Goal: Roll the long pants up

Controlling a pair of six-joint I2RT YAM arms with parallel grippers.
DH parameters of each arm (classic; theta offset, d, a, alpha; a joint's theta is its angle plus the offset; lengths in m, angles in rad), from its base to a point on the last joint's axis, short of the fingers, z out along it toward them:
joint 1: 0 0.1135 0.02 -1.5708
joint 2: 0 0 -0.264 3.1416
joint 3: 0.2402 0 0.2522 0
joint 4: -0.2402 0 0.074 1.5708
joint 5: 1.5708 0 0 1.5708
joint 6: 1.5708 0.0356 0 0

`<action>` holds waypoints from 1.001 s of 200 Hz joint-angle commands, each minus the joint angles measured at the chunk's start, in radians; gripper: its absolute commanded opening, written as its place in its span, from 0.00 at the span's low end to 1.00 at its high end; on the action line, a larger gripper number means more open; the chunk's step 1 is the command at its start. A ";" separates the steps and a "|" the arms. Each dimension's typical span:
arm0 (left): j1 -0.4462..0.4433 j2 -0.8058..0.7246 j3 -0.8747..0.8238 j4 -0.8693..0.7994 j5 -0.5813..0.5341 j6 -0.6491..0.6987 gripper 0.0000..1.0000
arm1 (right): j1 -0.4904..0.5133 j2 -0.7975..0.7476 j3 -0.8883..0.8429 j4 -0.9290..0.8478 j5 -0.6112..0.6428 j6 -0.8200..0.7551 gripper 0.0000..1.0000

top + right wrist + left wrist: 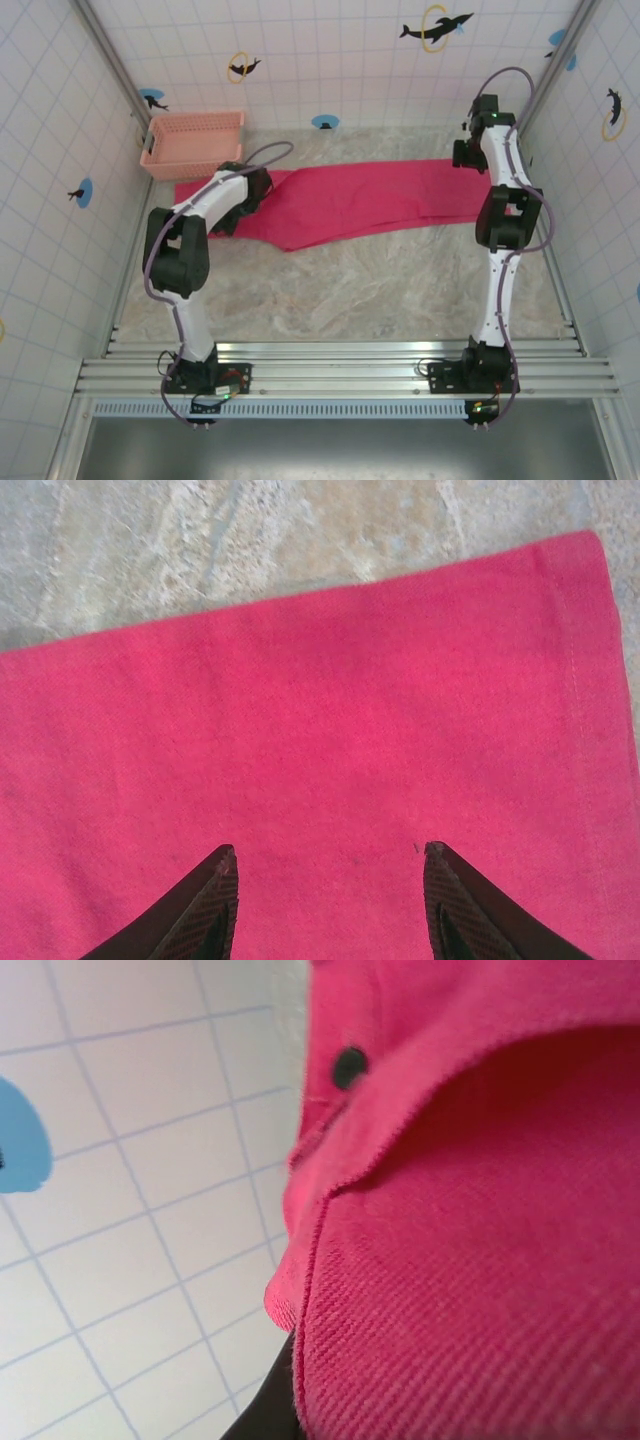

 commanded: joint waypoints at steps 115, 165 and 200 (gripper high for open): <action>0.267 0.523 0.817 -0.110 0.075 0.239 0.64 | -0.151 -0.419 -0.552 0.077 -0.009 0.000 0.64; 0.269 0.527 0.835 -0.078 0.104 0.264 0.97 | -0.254 -0.422 -0.647 0.099 -0.125 0.099 0.66; 0.208 0.466 0.806 -0.085 0.199 0.269 0.97 | -0.266 -0.353 -0.643 0.169 -0.143 0.176 0.66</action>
